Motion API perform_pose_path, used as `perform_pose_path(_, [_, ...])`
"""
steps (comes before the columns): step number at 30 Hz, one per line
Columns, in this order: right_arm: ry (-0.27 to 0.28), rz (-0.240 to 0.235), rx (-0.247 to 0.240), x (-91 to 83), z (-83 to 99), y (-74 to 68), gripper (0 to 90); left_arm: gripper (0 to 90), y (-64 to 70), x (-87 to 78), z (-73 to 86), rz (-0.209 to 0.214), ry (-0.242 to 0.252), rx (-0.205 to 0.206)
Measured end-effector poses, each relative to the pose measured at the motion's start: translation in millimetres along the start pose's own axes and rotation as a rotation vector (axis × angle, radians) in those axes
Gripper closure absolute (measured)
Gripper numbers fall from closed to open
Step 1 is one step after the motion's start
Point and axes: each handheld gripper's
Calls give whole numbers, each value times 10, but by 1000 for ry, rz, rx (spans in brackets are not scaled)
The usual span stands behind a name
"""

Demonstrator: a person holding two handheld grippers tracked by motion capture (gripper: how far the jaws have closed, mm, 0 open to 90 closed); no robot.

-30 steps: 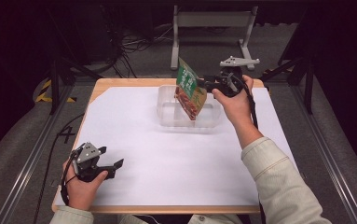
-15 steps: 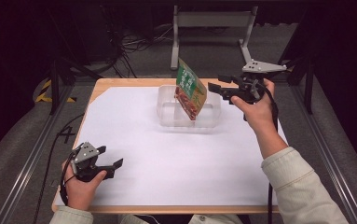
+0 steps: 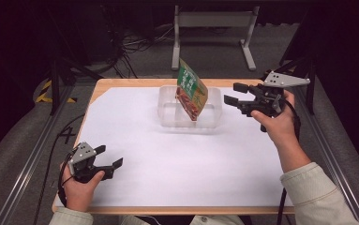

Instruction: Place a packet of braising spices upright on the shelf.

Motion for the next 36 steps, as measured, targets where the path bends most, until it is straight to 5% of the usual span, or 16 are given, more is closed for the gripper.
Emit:
perform_pose_path(11, [-3, 18, -30, -224, 229, -140, 320, 128, -15, -8, 0, 27, 8, 9])
perform_pose_path(16, [-17, 35, -56, -294, 437, -228, 304, 100, -22, -22, 9, 78, 31, 29])
perform_pose_path(27, [18, 72, -7, -399, 978, -307, 293, 92, -19, -19, 23, 113, 41, 33])
perform_pose_path(36, [-15, 75, 1, -400, 1279, -369, 293, 94, -20, -31, 37, 141, 73, 23])
Point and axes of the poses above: each handheld gripper's, and its own axes: x roughly forward along the jaws, z roughly out of its underside, y roughly to its right, and after that the axes turned 8 degrees about -x, right-handed
